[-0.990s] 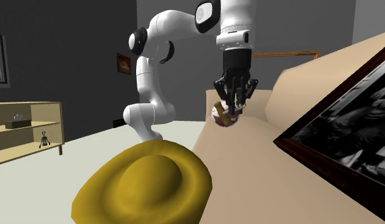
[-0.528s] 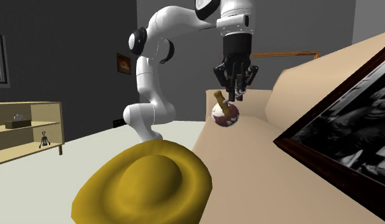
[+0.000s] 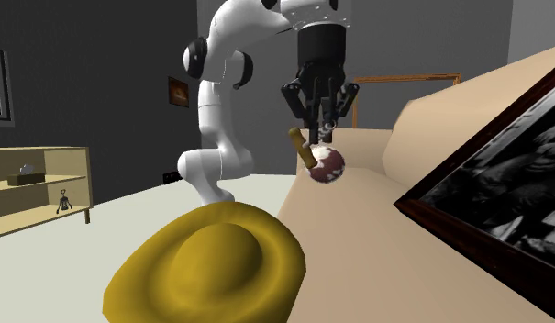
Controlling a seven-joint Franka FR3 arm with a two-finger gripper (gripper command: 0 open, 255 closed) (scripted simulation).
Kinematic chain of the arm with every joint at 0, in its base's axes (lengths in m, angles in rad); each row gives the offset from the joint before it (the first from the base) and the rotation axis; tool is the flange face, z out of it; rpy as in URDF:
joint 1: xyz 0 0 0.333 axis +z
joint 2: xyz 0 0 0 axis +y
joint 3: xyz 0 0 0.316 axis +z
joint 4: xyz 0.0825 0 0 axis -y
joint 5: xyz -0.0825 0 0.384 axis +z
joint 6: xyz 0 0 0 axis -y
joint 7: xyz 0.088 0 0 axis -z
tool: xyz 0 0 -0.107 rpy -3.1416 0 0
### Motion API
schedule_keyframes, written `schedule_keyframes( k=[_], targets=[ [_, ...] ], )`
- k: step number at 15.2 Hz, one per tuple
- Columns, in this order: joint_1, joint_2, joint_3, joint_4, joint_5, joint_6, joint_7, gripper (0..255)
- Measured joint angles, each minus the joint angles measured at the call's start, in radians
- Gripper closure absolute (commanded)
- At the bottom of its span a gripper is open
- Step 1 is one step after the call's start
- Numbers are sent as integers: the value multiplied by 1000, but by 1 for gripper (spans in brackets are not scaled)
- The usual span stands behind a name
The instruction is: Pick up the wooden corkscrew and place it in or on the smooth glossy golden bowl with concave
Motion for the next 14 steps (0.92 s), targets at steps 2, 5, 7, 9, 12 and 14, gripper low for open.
schedule_keyframes(
  k=[2, 5, 7, 9, 12, 14],
  targets=[
    [-19, 31, -25, 28, -10, -2, -41, 255],
    [-49, 88, -62, 85, -24, -8, -107, 255],
    [-71, 134, -87, 144, -32, -23, -152, 255],
    [-91, 182, -109, 201, -37, -36, -193, 255],
    [-120, 245, -136, 280, -40, -56, -247, 255],
    [-142, 306, -154, 358, -41, -77, -286, 255]
  ],
)
